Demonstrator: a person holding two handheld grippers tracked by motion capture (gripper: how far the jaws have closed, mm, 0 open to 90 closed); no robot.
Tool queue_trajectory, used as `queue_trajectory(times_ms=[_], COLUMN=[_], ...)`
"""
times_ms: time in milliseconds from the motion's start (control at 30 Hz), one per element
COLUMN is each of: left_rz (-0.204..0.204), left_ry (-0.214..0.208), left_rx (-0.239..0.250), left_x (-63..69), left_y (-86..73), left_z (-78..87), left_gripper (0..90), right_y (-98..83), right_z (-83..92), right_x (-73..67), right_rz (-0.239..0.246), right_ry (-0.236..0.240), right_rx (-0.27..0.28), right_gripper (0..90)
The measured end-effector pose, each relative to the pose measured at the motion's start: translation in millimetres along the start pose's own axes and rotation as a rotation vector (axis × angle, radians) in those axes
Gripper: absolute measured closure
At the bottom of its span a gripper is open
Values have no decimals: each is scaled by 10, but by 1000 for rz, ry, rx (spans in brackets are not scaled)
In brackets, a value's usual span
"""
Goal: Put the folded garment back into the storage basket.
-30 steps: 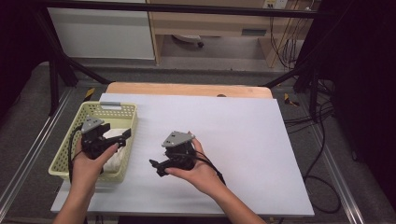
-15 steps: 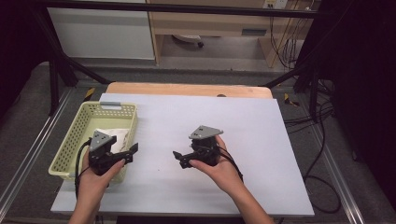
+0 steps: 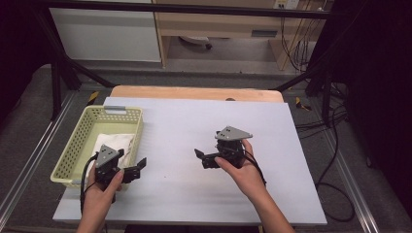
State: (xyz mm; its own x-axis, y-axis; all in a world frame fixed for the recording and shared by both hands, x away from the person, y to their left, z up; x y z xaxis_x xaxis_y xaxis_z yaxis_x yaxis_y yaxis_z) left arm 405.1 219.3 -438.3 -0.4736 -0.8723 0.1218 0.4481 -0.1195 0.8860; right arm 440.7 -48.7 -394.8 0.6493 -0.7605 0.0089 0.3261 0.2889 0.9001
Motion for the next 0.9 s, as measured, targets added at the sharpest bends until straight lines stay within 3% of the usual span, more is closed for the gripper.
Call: queue_trajectory(times_ms=[167, 533, 600, 700, 900], left_rz=[-18, -2, -3, 5, -9], left_ry=[-2, 5, -3, -10, -20], left_rx=[-1, -1, 6, 20, 26], left_x=[34, 16, 19, 21, 26], left_y=[-13, -23, -13, 3, -17], left_z=[-18, -20, -17, -4, 67], left_gripper=[95, 90, 85, 86, 86], right_y=[27, 136, 157, 181, 176], right_z=[55, 327, 408, 466, 580], right_x=[109, 512, 590, 628, 810], right_rz=[-13, -56, -94, -108, -111], right_ry=[-23, -111, -96, -80, -137], right_rx=[14, 102, 133, 159, 152], right_gripper=[40, 22, 22, 16, 19])
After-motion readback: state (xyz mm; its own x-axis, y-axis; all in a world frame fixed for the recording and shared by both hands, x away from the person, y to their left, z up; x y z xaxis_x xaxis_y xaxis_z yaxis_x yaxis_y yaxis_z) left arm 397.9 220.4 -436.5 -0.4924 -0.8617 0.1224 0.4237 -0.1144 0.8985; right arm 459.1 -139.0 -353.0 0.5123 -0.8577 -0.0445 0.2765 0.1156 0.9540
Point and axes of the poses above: each handheld gripper's, and its own axes: z roughly backward along the jaws, y roughly out of its top, x roughly to its right, the point moved 8 cm from there along -z, roughly forward along the jaws, and after that the axes turned 4 degrees about -y, right-handed, at the moved point
